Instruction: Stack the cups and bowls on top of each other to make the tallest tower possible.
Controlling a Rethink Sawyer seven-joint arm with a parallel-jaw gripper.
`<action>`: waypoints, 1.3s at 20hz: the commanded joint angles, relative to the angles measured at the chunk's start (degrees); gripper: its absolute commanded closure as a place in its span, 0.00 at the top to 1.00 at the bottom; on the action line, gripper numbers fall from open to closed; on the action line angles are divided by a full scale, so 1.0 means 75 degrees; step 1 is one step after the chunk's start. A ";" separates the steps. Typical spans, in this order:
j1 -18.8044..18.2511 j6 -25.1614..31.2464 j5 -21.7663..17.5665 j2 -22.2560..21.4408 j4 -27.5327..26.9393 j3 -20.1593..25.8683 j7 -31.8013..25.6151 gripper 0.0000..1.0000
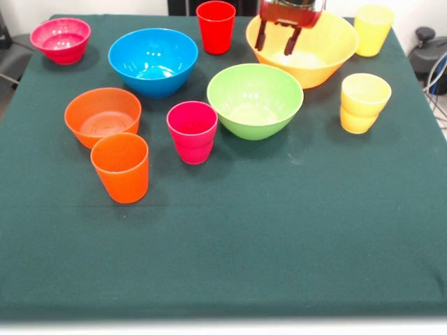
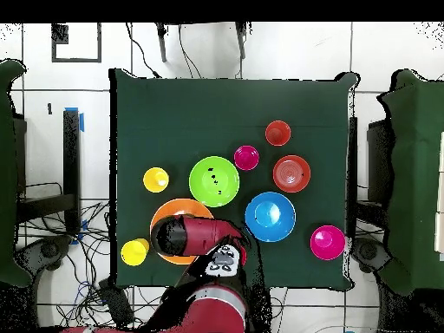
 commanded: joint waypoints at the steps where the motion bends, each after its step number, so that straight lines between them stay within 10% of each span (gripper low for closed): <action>1: -0.0271 -0.0690 -0.0180 0.0842 -0.0730 0.0661 0.0782 1.00; 13: -0.0554 -0.0248 -0.0182 0.1219 -0.1252 0.0989 0.0397 1.00; 26: -0.0101 0.0177 0.0270 -0.0079 -0.0217 0.0533 0.1261 1.00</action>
